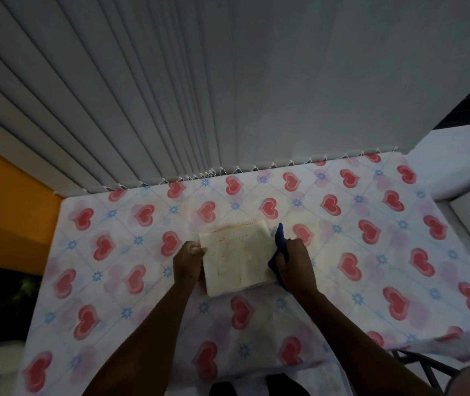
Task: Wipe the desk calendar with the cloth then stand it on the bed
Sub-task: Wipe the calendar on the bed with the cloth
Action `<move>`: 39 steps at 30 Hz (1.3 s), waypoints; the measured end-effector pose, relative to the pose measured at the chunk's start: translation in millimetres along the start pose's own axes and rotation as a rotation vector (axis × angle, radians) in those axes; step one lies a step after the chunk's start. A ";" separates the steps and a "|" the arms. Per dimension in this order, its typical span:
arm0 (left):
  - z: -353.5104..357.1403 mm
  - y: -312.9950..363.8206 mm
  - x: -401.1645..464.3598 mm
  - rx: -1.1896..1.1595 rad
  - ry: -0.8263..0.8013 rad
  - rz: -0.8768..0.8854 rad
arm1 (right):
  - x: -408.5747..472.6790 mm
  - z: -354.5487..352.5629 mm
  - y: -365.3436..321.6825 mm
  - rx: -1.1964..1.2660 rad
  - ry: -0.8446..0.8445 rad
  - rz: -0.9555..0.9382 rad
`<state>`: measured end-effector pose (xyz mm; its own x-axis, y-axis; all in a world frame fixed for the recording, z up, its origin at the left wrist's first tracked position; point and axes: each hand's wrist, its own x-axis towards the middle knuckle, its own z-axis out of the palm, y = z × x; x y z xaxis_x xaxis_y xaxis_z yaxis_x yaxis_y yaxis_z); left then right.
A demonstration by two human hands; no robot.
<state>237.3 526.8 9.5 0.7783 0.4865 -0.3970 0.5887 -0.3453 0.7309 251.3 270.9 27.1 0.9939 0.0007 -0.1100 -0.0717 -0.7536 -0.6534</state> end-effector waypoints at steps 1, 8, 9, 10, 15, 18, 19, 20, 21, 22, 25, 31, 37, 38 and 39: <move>-1.7 -1.8 -2.6 0.018 0.001 0.023 | 0.2 2.7 -1.4 -0.006 -0.008 -0.008; -14.5 -24.8 -3.5 0.304 -0.197 0.280 | 14.1 25.8 -9.2 -0.137 -0.063 -0.079; -15.7 -27.8 -3.5 0.318 -0.227 0.281 | 17.9 29.6 -10.3 -0.162 -0.064 -0.081; -16.9 -31.4 -3.3 0.347 -0.247 0.291 | 21.8 32.9 -11.3 -0.180 -0.066 -0.075; -18.6 -48.7 4.6 0.687 -0.303 0.415 | 30.2 46.2 -10.5 -0.268 -0.104 -0.120; -17.3 -55.5 11.1 0.777 -0.375 0.422 | 30.9 55.7 -5.1 -0.396 -0.247 -0.208; -16.4 -56.8 13.0 0.787 -0.390 0.418 | 32.7 59.7 -2.6 -0.464 -0.313 -0.228; -15.8 -58.4 14.3 0.791 -0.400 0.416 | 35.1 63.6 -0.3 -0.515 -0.362 -0.243; -15.2 -59.2 16.2 0.794 -0.407 0.417 | 37.5 67.0 1.6 -0.547 -0.391 -0.255; -14.6 -60.0 18.6 0.800 -0.411 0.424 | 39.4 69.7 2.5 -0.563 -0.403 -0.261; -13.6 -61.8 22.3 0.814 -0.421 0.446 | 40.9 77.9 1.4 -0.553 -0.377 -0.254; -14.8 -58.8 20.0 0.846 -0.424 0.437 | 17.7 91.9 3.1 -0.533 -0.416 -0.313; -10.9 -46.4 20.4 0.928 -0.467 0.458 | 24.6 86.3 11.9 -0.629 -0.503 -0.496; -10.4 -45.2 21.7 0.957 -0.471 0.476 | 36.1 87.3 6.2 -0.637 -0.480 -0.470; -9.7 -44.7 23.0 0.978 -0.474 0.487 | 47.5 88.8 -1.1 -0.636 -0.454 -0.422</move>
<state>226.8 561.3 -27.0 0.8485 -0.1391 -0.5106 -0.0339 -0.9771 0.2099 291.1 330.1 -43.9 0.7886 0.5195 -0.3289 0.4871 -0.8543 -0.1813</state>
